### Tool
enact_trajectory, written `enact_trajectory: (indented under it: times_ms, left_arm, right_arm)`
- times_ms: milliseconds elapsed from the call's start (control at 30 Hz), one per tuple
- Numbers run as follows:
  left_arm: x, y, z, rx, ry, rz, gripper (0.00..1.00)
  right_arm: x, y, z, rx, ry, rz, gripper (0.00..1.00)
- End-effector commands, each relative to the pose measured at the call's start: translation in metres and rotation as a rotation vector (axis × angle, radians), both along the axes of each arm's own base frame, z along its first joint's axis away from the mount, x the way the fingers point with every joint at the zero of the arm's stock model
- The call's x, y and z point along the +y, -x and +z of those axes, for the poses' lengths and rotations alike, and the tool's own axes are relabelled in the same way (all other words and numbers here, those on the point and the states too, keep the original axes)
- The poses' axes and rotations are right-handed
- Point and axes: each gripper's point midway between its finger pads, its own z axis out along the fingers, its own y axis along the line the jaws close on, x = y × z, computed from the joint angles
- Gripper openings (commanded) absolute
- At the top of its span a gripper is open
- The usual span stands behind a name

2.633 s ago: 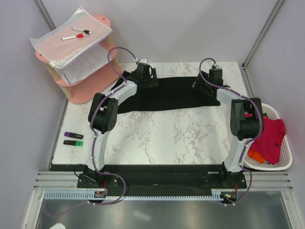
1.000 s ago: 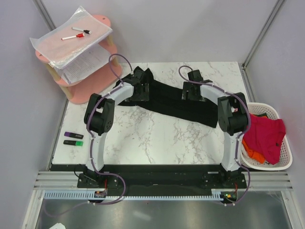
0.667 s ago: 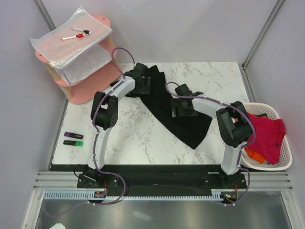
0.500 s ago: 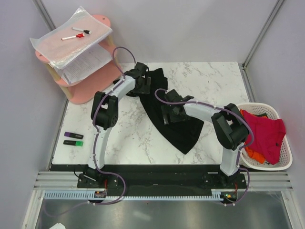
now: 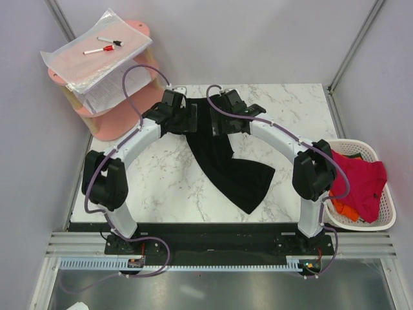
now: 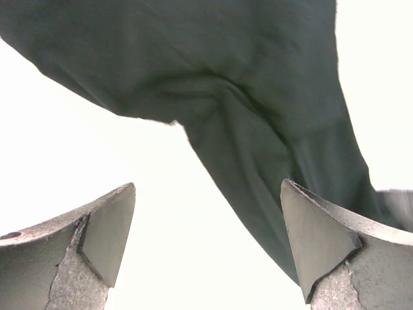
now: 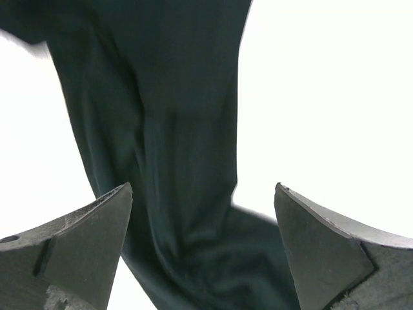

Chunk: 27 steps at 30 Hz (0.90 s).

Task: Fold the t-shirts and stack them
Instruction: Rotate the tshirt 80 degrees

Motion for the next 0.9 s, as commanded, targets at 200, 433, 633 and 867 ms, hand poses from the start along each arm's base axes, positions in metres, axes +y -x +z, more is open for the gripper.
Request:
enact_trajectory:
  times_ms: [200,433,633,867]
  left_arm:
    - [-0.078,0.090,-0.059,0.115,0.099,-0.130,1.00]
    - [-0.096,0.113,-0.067,0.128,0.095,-0.162,1.00]
    - [-0.081,0.113,-0.082,0.140,0.019,-0.123,1.00]
    - [-0.080,0.109,-0.090,0.154,-0.009,-0.106,1.00]
  right_arm:
    - [0.020,-0.136,-0.017,-0.161,-0.132,0.018,0.98]
    - [0.033,-0.182,-0.018,-0.239,-0.293,0.080,0.98]
    - [0.042,-0.182,0.003,-0.276,-0.325,0.142,0.98]
    - [0.064,-0.176,0.006,-0.295,-0.319,0.203,0.98]
